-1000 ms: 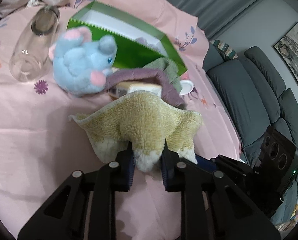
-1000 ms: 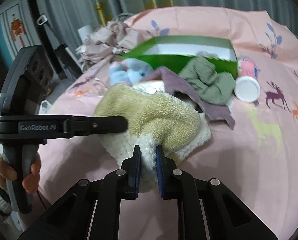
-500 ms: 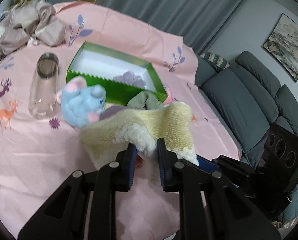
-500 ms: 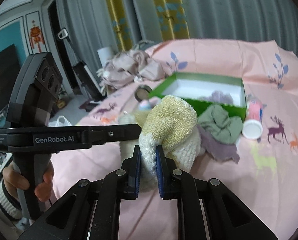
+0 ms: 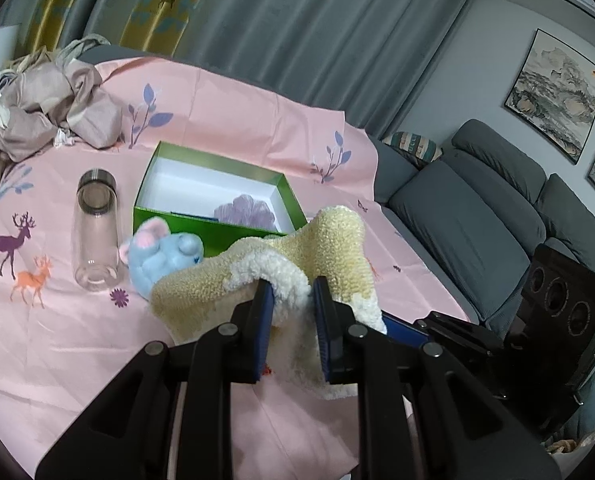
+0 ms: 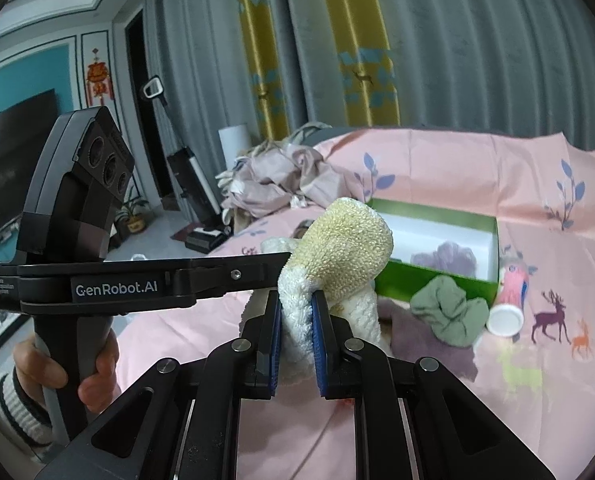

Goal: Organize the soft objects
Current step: 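Lift the knit towel and carry it over the green box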

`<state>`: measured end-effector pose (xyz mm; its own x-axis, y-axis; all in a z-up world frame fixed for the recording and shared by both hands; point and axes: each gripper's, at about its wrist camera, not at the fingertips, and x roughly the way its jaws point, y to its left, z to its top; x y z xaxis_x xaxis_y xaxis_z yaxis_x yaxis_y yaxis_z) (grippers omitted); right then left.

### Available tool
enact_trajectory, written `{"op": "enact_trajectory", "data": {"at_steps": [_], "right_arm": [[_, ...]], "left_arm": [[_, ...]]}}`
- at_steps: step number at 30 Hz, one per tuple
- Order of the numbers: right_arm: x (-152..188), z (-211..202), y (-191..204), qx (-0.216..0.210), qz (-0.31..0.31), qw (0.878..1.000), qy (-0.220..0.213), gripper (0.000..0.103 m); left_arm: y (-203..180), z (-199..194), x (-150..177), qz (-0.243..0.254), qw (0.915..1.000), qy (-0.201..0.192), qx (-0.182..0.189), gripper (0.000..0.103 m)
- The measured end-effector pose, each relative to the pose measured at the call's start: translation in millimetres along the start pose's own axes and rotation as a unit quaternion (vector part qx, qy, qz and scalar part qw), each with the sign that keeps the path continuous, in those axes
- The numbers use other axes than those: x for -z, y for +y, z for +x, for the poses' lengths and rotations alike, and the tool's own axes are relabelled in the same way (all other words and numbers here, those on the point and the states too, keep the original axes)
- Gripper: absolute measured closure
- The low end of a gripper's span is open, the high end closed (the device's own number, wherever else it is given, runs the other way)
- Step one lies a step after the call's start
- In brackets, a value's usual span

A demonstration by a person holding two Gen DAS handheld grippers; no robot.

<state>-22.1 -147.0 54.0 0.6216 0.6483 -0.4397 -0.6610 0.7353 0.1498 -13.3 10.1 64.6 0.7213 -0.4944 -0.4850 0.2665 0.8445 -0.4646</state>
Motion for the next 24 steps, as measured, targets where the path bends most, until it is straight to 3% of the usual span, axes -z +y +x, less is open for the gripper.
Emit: {"op": "enact_trajectory", "data": {"at_steps": [10, 24], "right_arm": [[-21, -2, 5, -0.001, -0.020, 0.999, -0.031, 0.088], [-45, 5, -8, 0.007, -0.028, 0.998, -0.063, 0.088]], "left_arm": [[-4, -9, -25, 0.019, 0.9994, -0.029, -0.003, 0.086], [-12, 4, -54, 0.054, 0.9977, -0.039, -0.012, 0.086]]}}
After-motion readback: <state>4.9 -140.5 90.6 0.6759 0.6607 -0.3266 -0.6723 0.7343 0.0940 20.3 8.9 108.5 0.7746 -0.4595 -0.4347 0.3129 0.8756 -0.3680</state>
